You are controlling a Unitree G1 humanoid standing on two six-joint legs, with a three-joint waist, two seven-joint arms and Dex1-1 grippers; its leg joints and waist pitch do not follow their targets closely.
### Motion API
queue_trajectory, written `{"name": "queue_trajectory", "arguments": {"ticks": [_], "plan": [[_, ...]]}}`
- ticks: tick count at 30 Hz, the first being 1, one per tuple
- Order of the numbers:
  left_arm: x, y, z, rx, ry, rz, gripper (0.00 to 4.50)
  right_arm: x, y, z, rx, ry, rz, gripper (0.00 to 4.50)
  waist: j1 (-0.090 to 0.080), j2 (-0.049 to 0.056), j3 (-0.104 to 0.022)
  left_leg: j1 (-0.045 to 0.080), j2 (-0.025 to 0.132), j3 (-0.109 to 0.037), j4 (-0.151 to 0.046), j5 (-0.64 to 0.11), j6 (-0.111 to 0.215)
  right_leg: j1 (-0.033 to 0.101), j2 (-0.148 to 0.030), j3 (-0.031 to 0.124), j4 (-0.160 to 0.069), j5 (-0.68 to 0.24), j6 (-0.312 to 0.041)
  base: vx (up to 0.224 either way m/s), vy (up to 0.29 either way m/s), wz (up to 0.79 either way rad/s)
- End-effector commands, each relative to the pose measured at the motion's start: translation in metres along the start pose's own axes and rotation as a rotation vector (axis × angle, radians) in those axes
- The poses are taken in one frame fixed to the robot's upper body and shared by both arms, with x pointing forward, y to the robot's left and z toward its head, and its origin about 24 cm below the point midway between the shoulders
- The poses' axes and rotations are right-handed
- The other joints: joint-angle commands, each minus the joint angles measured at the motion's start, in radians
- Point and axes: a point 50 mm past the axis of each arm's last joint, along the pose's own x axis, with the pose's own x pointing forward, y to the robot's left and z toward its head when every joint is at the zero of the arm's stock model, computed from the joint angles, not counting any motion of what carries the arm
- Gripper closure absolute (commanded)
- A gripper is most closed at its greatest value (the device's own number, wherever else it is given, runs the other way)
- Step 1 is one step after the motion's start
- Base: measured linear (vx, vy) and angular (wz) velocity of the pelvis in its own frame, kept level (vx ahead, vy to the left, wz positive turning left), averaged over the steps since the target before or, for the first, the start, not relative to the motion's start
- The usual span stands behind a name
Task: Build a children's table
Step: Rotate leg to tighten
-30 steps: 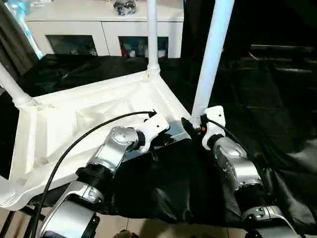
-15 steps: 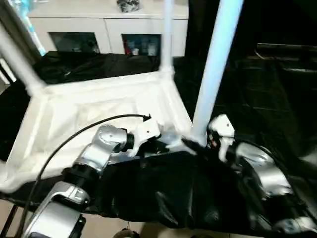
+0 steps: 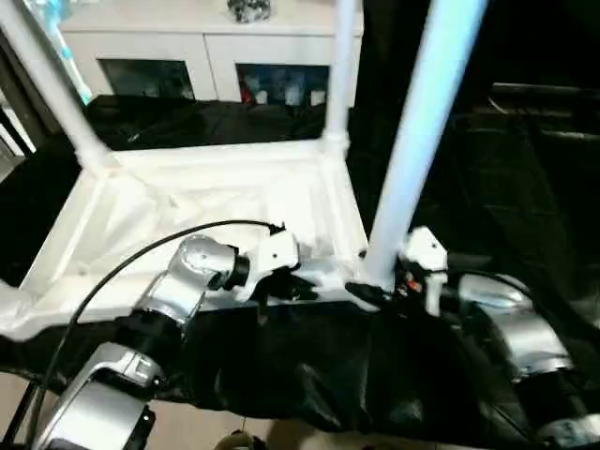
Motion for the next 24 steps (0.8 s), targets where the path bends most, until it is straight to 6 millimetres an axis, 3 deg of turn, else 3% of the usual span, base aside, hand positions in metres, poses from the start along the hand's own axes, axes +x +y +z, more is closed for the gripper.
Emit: {"name": "queue_trajectory", "arguments": {"ticks": [1,6,11,14,15,18,19,24], "plan": [[-0.001,0.005,0.01,0.042,-0.014,0.005,4.5,0.013,0.015,0.0,0.001,-0.002,0.132,1.67,-0.001,-0.007,-0.072,0.02,0.035,-0.003,-0.065,-0.261,0.073,0.048,-0.048,0.035,-0.064,-0.177,-0.263,0.0,0.0,0.0],[-0.002,0.006,0.01,0.035,-0.018,0.013,4.5,0.013,0.016,0.0,0.005,-0.005,0.134,1.77,-0.003,-0.005,-0.069,0.023,0.035,-0.006,-0.071,-0.311,0.041,0.046,-0.049,0.035,-0.07,-0.243,-0.248,0.0,0.0,0.0],[-0.002,0.01,0.009,0.024,-0.021,0.072,4.5,0.014,0.016,-0.001,0.032,-0.016,0.095,1.78,-0.002,-0.003,-0.071,0.022,0.034,-0.006,-0.07,-0.296,0.043,0.048,-0.049,0.035,-0.068,-0.223,-0.25,0.0,0.0,0.0],[0.001,0.019,0.008,-0.006,-0.003,0.215,4.5,0.021,0.006,-0.003,0.069,-0.038,-0.089,1.78,-0.006,-0.004,-0.07,0.022,0.032,-0.007,-0.071,-0.302,0.033,0.046,-0.049,0.035,-0.069,-0.236,-0.245,0.0,0.0,0.0],[0.003,0.023,0.009,-0.026,-0.009,0.281,4.5,0.026,0.0,-0.005,0.09,-0.044,-0.204,1.78,-0.009,-0.004,-0.066,0.023,0.032,-0.008,-0.074,-0.312,0.017,0.042,-0.05,0.035,-0.071,-0.273,-0.235,0.0,0.0,0.0],[0.009,0.026,0.013,-0.048,-0.027,0.331,4.5,0.031,-0.007,-0.007,0.125,-0.056,-0.34,1.78,-0.02,-0.007,-0.064,0.023,0.027,-0.011,-0.076,-0.339,-0.003,0.042,-0.052,0.033,-0.082,-0.367,-0.201,0.0,0.0,0.0],[0.02,0.028,0.019,-0.059,-0.034,0.392,4.5,0.041,-0.016,-0.008,0.194,-0.075,-0.505,1.78,-0.026,-0.01,-0.065,0.025,0.029,-0.012,-0.077,-0.344,-0.007,0.039,-0.052,0.034,-0.083,-0.372,-0.196,0.0,0.0,0.0],[0.042,0.027,0.032,-0.065,-0.055,0.436,4.5,0.061,-0.023,-0.004,0.288,-0.103,-0.693,1.78,-0.042,-0.004,-0.064,0.025,0.024,-0.013,-0.077,-0.359,-0.008,0.036,-0.049,0.032,-0.09,-0.38,-0.186,0.0,0.0,0.0]]}}
